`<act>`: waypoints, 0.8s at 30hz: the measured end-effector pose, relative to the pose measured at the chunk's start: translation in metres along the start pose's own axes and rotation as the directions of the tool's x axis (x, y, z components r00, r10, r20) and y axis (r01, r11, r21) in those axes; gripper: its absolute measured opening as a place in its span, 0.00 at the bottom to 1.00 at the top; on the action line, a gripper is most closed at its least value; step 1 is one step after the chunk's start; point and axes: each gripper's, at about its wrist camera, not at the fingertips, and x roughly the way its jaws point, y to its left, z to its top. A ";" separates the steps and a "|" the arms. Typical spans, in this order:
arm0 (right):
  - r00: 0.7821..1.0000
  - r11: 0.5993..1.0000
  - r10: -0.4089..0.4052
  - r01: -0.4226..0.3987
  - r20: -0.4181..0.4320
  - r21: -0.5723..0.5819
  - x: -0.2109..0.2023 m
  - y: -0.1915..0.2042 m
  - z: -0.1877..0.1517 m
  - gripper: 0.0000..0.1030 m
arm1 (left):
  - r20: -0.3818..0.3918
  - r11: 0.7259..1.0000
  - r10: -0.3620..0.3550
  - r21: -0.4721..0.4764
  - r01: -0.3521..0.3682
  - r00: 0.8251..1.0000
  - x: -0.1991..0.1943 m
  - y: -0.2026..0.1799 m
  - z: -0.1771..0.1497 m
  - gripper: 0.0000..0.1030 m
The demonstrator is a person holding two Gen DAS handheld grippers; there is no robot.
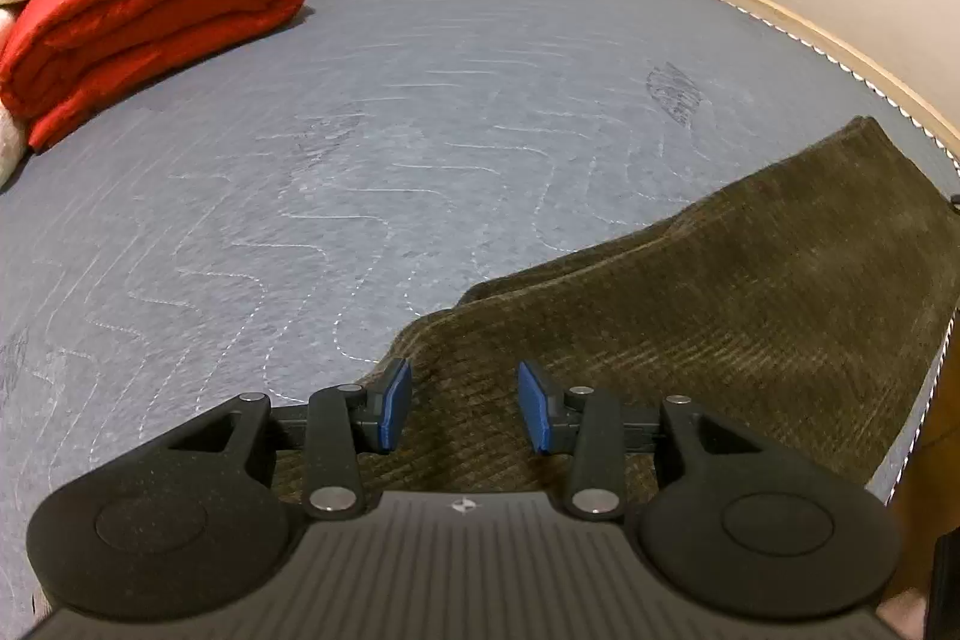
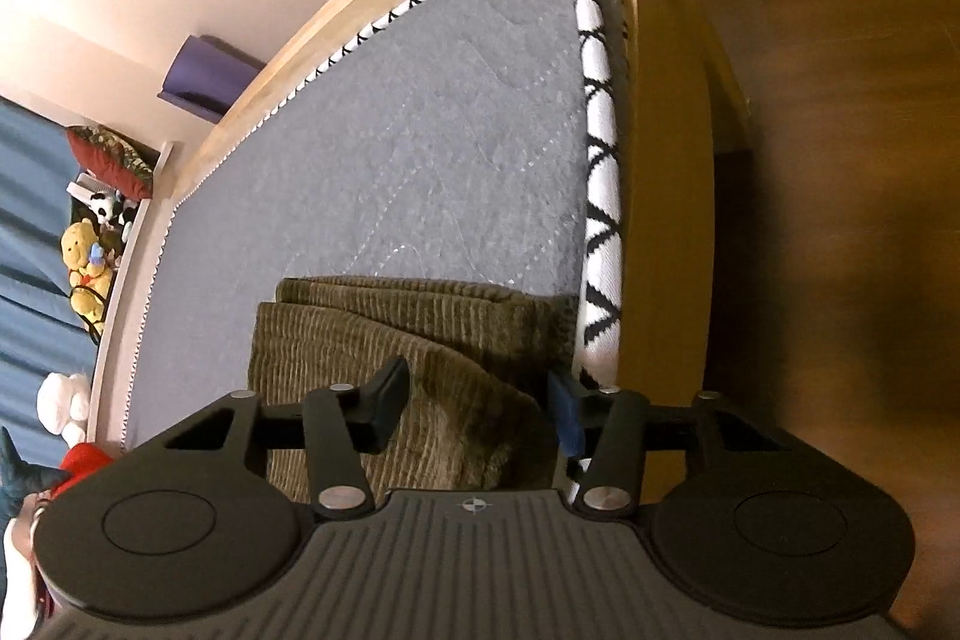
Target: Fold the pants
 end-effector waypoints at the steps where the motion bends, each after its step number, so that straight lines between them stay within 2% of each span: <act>1: 1.000 1.000 -0.009 0.009 0.006 -0.009 0.000 0.002 0.000 0.52 | 0.000 1.000 -0.001 0.006 0.001 1.000 0.000 -0.001 -0.001 0.43; 2: 1.000 1.000 -0.024 0.024 0.015 -0.020 0.000 0.004 -0.001 0.51 | -0.001 1.000 -0.001 0.009 0.001 1.000 0.001 -0.003 -0.001 0.43; 3: 0.998 0.998 -0.049 0.050 0.028 -0.037 -0.001 0.007 -0.003 0.42 | -0.003 1.000 0.000 0.010 0.000 1.000 0.002 -0.004 -0.002 0.43; 4: 0.997 0.996 -0.064 0.067 0.043 -0.055 -0.003 0.009 -0.005 0.27 | -0.003 1.000 0.002 0.011 -0.002 1.000 0.001 -0.005 -0.002 0.43; 5: 0.997 0.996 -0.055 0.058 0.051 -0.066 -0.004 0.011 -0.006 0.22 | -0.001 1.000 0.002 0.013 -0.002 1.000 0.001 -0.006 -0.002 0.43; 11: 0.990 0.991 -0.044 0.060 0.136 -0.116 -0.026 0.036 -0.013 0.17 | 0.033 1.000 -0.012 0.012 0.011 0.999 -0.011 -0.003 -0.001 0.43; 15: 0.982 0.986 0.069 -0.041 0.174 -0.164 -0.053 0.070 -0.019 0.16 | 0.036 1.000 -0.009 0.007 0.009 0.999 -0.014 0.001 -0.003 0.43; 18: 0.969 0.965 0.155 -0.106 0.193 -0.242 -0.075 0.101 -0.033 0.15 | 0.036 1.000 -0.003 0.004 0.003 0.999 -0.017 0.005 -0.005 0.43; 21: 0.953 0.915 0.242 -0.160 0.184 -0.370 -0.096 0.141 -0.060 0.15 | 0.042 1.000 0.000 -0.005 0.001 0.999 -0.021 0.010 -0.008 0.43; 23: 0.936 0.847 0.318 -0.208 0.152 -0.489 -0.114 0.172 -0.088 0.15 | 0.046 1.000 0.002 -0.013 -0.001 0.999 -0.025 0.015 -0.009 0.44; 24: 0.924 0.796 0.361 -0.235 0.126 -0.558 -0.124 0.188 -0.106 0.14 | 0.047 1.000 0.004 -0.017 -0.003 0.999 -0.026 0.017 -0.010 0.45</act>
